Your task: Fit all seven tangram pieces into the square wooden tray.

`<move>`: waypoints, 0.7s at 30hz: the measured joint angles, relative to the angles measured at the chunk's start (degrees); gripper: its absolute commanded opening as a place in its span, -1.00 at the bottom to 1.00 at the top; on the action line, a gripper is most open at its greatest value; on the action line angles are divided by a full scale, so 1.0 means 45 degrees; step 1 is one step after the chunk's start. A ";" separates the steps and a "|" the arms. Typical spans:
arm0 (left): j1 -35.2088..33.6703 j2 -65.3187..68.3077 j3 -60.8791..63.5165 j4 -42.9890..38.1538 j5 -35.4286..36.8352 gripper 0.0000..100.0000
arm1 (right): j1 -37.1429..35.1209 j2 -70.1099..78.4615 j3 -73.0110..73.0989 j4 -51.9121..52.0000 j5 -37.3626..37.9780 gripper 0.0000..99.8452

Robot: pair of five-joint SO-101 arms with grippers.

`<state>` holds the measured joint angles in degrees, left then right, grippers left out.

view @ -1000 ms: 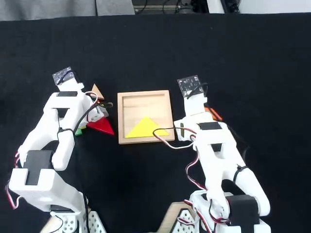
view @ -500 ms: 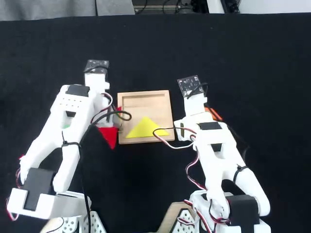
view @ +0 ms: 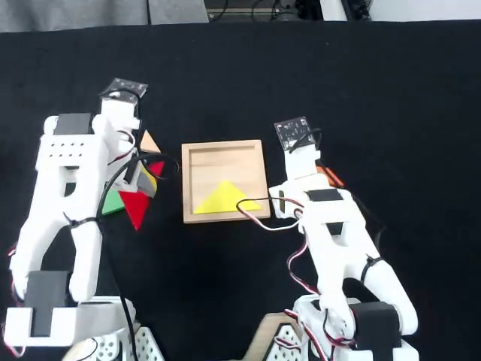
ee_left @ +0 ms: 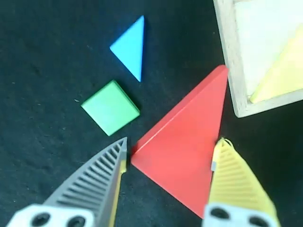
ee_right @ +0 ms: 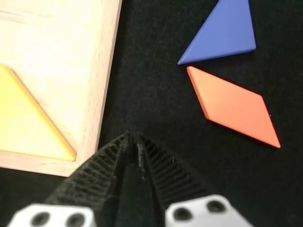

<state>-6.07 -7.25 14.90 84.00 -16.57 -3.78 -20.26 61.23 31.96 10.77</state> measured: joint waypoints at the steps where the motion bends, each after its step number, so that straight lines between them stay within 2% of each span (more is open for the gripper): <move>1: 0.0000 -0.0176 0.0000 0.0000 0.0000 -0.73 | 0.0000 0.0000 0.0000 0.0000 0.0000 -0.98; 4: 0.0000 -0.0703 0.0000 0.0000 -0.0098 -0.68 | 0.0000 0.0000 0.0000 0.0000 0.0000 -0.98; 6: -0.0039 -0.1035 -0.0020 0.0000 -0.0781 -0.68 | 0.0000 0.0000 0.0000 0.0000 0.0000 -0.98; 15: 0.0664 -0.1211 0.1582 -0.2325 -0.6564 -0.68 | 0.0000 0.0000 0.0000 0.0000 0.0000 -0.98; 18: 0.0625 -0.1328 0.1582 -0.2559 -0.6916 -0.68 | 0.0000 0.0000 0.0000 0.0000 0.0000 -0.98; 21: -0.0137 -0.1328 0.1602 -0.2657 -0.6994 -0.67 | 0.0000 0.0000 0.0000 0.0000 0.0000 -0.98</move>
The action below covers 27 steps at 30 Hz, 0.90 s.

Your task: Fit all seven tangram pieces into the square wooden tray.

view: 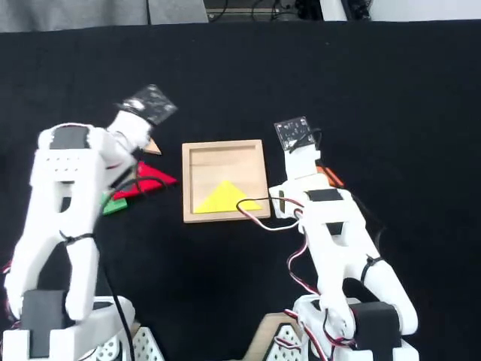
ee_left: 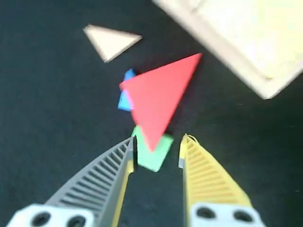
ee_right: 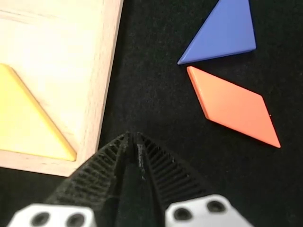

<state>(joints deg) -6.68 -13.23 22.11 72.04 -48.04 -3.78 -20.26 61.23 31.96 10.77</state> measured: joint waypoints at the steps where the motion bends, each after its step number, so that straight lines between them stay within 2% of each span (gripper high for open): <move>1: -0.0293 0.0000 0.0000 -0.0117 0.0000 -0.67 | 0.0000 0.0000 0.0000 0.0000 0.0000 -0.98; 4: -0.0879 0.0000 0.0488 -0.0957 0.0274 -0.50 | 0.0000 0.0000 0.0000 0.0000 0.0000 -0.98; 7: -0.1035 0.0000 0.1485 -0.1895 0.1524 -0.30 | 0.0000 0.0000 0.0000 0.0000 0.0000 -0.98; 14: -0.0723 0.0000 0.1836 -0.2481 0.5177 -0.46 | 0.0000 0.0000 0.0000 0.0000 0.0000 -0.98; 17: -0.0703 -0.0039 0.1817 -0.2403 0.7697 -0.48 | 0.0000 0.0000 0.0000 0.0000 0.0000 -0.98; 22: -0.0313 -0.0391 0.1817 -0.0625 1.3011 -0.48 | 0.0000 0.0000 0.0000 0.0000 0.0000 -0.98; 27: -0.0020 -0.0449 0.2383 -0.0469 1.6020 -0.48 | 0.0000 0.0000 0.0000 0.0000 0.0000 -0.98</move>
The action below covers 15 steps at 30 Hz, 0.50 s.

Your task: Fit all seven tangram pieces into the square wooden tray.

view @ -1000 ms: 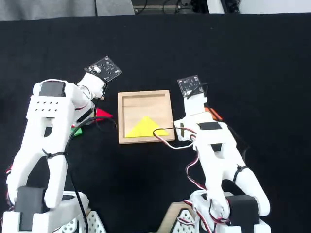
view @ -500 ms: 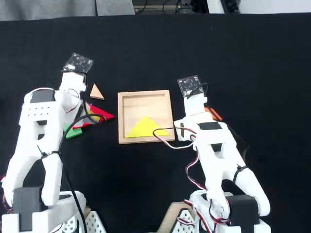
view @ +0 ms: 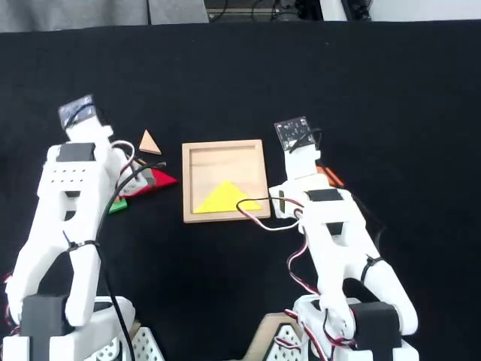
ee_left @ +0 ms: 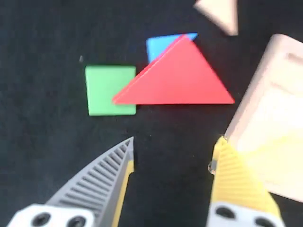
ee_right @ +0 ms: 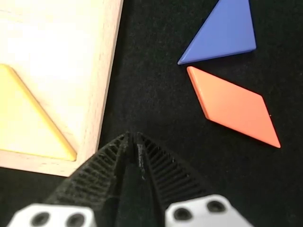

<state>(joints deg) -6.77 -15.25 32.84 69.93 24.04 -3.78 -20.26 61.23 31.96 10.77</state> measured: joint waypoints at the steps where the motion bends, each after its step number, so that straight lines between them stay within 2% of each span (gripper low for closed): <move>1: 0.0020 0.0000 0.0234 -0.0020 0.0527 -0.48 | 0.0000 0.0000 0.0000 0.0000 0.0000 -0.98; 5: 0.0039 0.0000 0.0723 -0.1055 0.2540 -0.48 | 0.0000 0.0000 0.0000 0.0000 0.0000 -0.98; 10: 0.0938 0.0000 0.2129 -0.3516 0.5255 -0.48 | 0.0000 0.0000 0.0000 0.0000 0.0000 -0.98; 15: 0.1465 0.0000 0.3263 -0.5431 0.5900 -0.48 | 0.0000 0.0000 0.0000 0.0000 0.0000 -0.98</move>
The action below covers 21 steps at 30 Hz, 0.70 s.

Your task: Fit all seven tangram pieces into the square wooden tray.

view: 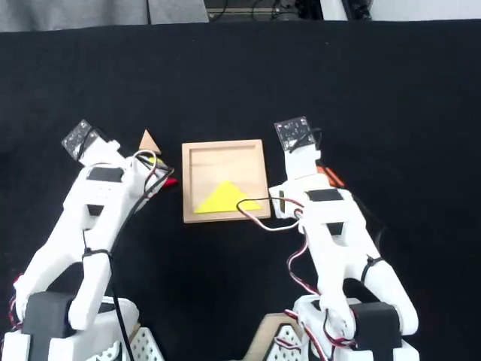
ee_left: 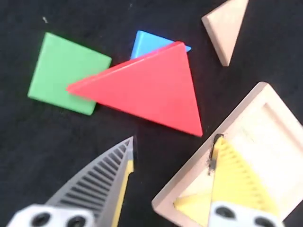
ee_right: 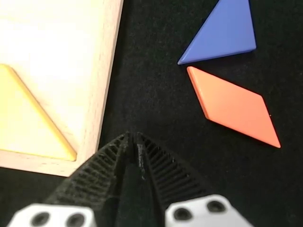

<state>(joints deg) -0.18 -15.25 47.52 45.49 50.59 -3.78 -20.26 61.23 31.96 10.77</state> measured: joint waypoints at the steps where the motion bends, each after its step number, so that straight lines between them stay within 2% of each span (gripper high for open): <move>1: -0.0020 0.0000 0.0098 -0.0293 0.0020 -0.48 | 0.0000 0.0000 0.0000 0.0000 0.0000 -0.98; 4: -0.0527 0.0000 0.0313 -0.0977 0.0059 -0.48 | 0.0000 0.0000 0.0000 0.0000 0.0000 -0.98; 7: -0.1016 0.0000 0.0313 -0.0899 -0.0020 -0.48 | 0.0000 0.0000 0.0000 0.0000 0.0000 -0.98; 11: -0.1016 0.0000 0.0313 -0.0723 -0.1328 -0.48 | 0.0000 0.0000 0.0000 0.0000 0.0000 -0.98; 18: -0.0410 0.0000 0.0313 -0.1641 -0.0840 -0.49 | 0.0000 0.0000 0.0000 0.0000 0.0000 -0.98; 21: 0.0059 0.0586 0.0176 -0.2051 -0.0527 -0.73 | 0.0000 0.0000 0.0000 0.0000 0.0000 -0.98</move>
<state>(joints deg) 0.09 -12.62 48.31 36.26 48.22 -3.78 -20.26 61.23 31.96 10.77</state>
